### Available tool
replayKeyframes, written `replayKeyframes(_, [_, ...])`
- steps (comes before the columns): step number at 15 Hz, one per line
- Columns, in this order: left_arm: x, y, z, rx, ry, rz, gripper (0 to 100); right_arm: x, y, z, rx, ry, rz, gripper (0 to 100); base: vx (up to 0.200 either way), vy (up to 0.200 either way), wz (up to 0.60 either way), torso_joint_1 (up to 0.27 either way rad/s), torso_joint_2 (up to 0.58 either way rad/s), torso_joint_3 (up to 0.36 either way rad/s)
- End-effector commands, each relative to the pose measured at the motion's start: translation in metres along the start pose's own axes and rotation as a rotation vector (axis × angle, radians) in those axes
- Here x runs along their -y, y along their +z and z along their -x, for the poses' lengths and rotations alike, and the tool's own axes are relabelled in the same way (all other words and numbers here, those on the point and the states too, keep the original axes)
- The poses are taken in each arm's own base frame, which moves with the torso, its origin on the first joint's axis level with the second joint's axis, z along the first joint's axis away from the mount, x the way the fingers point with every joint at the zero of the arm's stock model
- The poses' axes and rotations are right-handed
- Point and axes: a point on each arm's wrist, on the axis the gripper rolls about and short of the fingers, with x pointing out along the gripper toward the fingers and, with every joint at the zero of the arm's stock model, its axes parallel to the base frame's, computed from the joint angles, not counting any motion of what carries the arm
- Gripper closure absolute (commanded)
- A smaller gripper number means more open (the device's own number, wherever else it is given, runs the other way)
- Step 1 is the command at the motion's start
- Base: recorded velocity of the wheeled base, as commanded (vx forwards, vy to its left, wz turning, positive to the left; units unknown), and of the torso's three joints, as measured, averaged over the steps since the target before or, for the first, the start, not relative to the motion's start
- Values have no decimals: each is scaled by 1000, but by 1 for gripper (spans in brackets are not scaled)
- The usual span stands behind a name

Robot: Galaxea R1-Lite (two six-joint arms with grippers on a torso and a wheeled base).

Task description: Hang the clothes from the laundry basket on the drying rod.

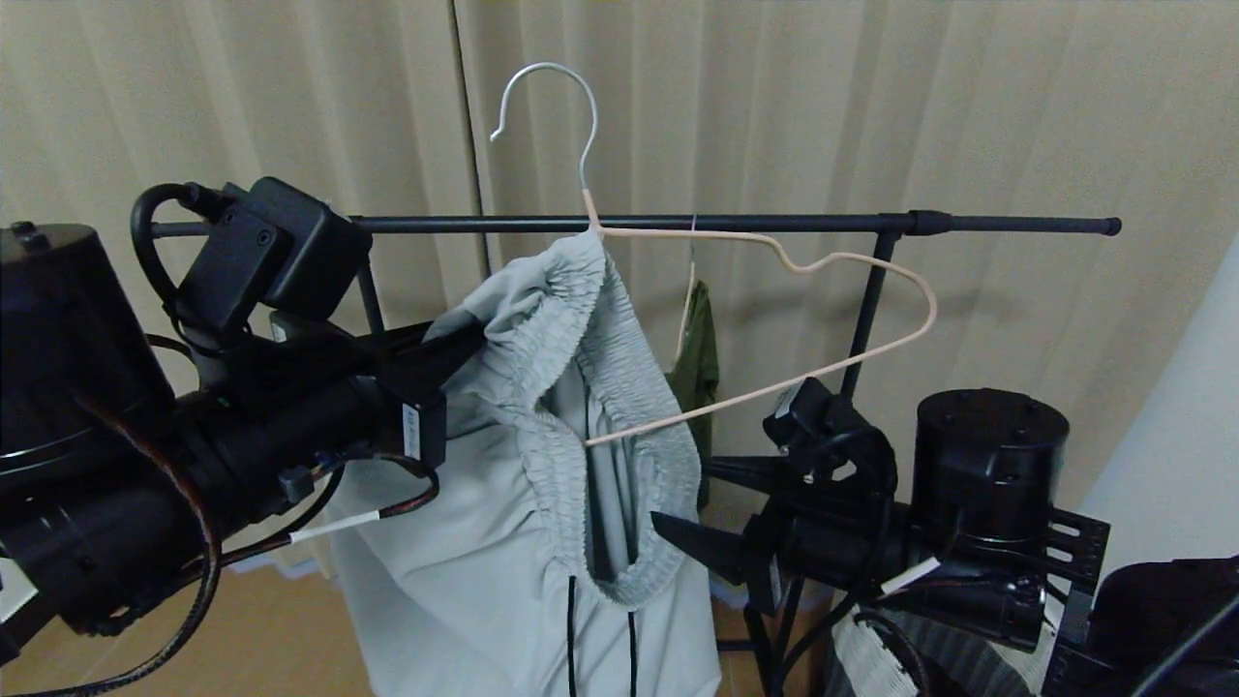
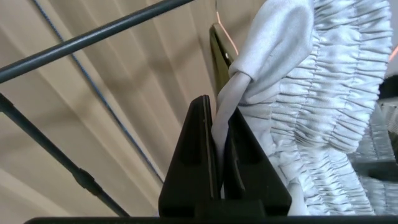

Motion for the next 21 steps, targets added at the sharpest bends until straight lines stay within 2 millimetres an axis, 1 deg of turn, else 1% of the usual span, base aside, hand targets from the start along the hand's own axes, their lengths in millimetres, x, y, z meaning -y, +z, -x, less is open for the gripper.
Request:
replayKeyframes(1, [0, -3, 1, -5, 0, 0, 100, 1, -4, -3, -14, -3, -2, 100, 0, 0, 0, 0, 0, 0])
replayKeyframes(4, [1, -5, 2, -11, -1, -3, 100, 5, -3, -1, -11, -30, -6, 100, 0, 0, 0, 0, 0, 0])
replayKeyframes(6, [-3, -6, 4, -11, 16, -15, 100, 25, 0, 10, 6, -110, -21, 100, 0, 0, 0, 0, 0, 0])
replayKeyframes(7, [-4, -7, 5, -14, 20, -15, 100, 28, 0, 11, 7, -121, -23, 100, 0, 0, 0, 0, 0, 0])
replayKeyframes(8, [-10, -10, 11, -22, 47, -28, 100, 43, 2, 19, 22, -179, -35, 100, 0, 0, 0, 0, 0, 0])
replayKeyframes(9, [-10, -10, 12, -24, 48, -29, 100, 44, 2, 19, 22, -184, -36, 100, 0, 0, 0, 0, 0, 0])
replayKeyframes(10, [-13, -15, 17, -36, 62, -41, 100, 59, 6, 26, 42, -238, -41, 100, 0, 0, 0, 0, 0, 0])
replayKeyframes(14, [-14, -19, 23, -49, 65, -89, 100, 78, 5, 35, 46, -310, -57, 100, 0, 0, 0, 0, 0, 0])
replayKeyframes(15, [-15, -21, 26, -53, 68, -129, 100, 86, 5, 39, 49, -338, -61, 100, 0, 0, 0, 0, 0, 0])
replayKeyframes(17, [-21, -29, 30, -87, 95, -220, 100, 94, 6, 43, 57, -367, -66, 100, 0, 0, 0, 0, 0, 0])
replayKeyframes(19, [-24, -36, 33, -116, 106, -279, 100, 95, 7, 43, 58, -370, -66, 100, 0, 0, 0, 0, 0, 0])
replayKeyframes(20, [-25, -36, 33, -118, 107, -282, 100, 95, 7, 43, 59, -370, -66, 100, 0, 0, 0, 0, 0, 0])
replayKeyframes(21, [-23, -41, 34, -137, 97, -324, 100, 95, 7, 43, 61, -370, -65, 100, 0, 0, 0, 0, 0, 0])
